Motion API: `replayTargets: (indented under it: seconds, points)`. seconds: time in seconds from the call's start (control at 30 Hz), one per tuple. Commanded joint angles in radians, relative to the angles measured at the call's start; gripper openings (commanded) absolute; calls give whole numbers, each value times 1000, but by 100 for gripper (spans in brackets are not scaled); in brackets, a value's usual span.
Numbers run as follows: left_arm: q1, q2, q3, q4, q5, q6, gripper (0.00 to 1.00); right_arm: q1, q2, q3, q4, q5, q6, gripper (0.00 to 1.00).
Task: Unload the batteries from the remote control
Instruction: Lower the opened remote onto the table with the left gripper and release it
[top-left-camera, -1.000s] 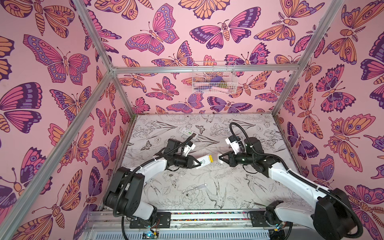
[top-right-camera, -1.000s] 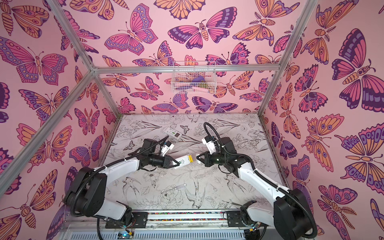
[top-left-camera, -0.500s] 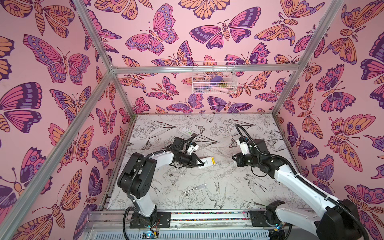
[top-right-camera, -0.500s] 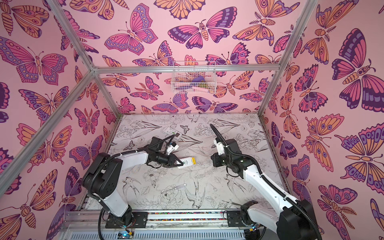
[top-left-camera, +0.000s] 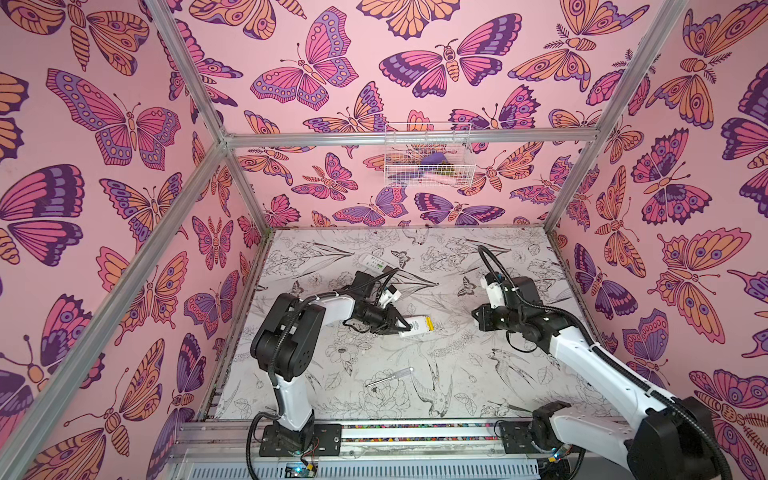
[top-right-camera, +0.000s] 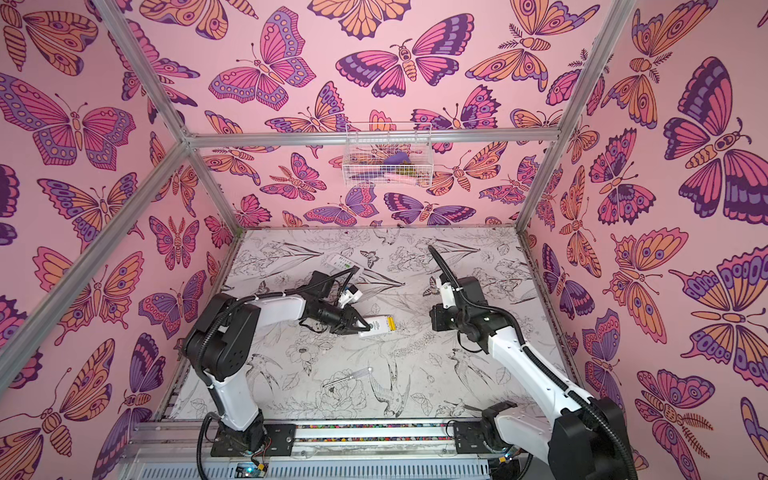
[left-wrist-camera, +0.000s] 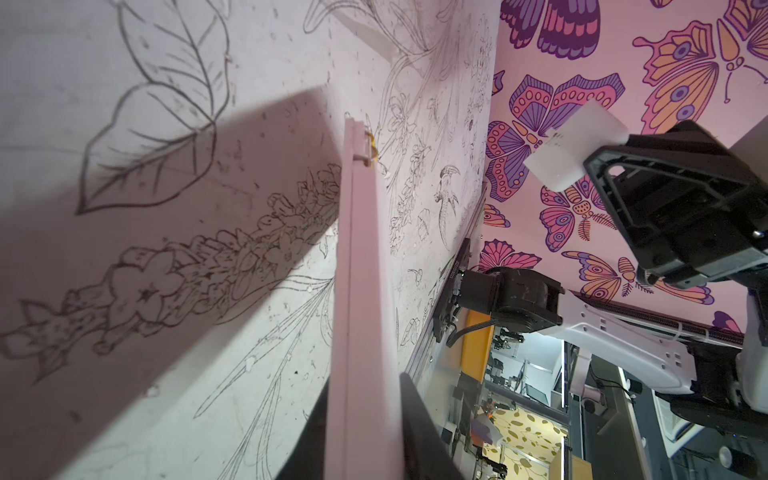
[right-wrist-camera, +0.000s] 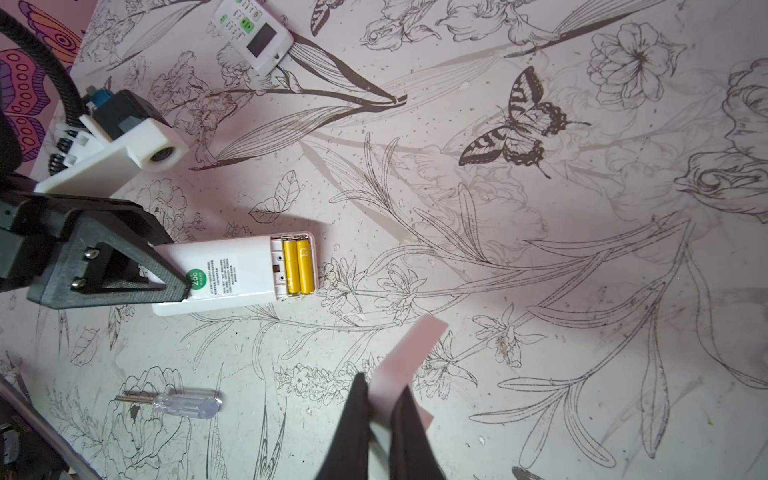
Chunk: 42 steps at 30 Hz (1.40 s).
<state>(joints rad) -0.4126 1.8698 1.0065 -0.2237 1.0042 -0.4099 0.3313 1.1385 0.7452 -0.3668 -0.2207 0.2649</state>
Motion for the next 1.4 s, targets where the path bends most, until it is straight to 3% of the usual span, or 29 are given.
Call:
replayTargets:
  seconds: [0.0, 0.43, 0.9, 1.37]
  points:
    - [7, 35, 22, -59, 8, -13, 34, -27, 13, -6, -37, -6, 8, 6]
    - [44, 70, 55, -123, -69, -32, 57, -90, 67, -4, -46, -13, -12, 6]
    - [85, 49, 68, -202, -185, -10, 69, -177, 205, 67, -64, -11, -66, 6]
    - [153, -214, -60, -199, -314, 49, 94, -236, 390, 198, -124, 95, -146, 5]
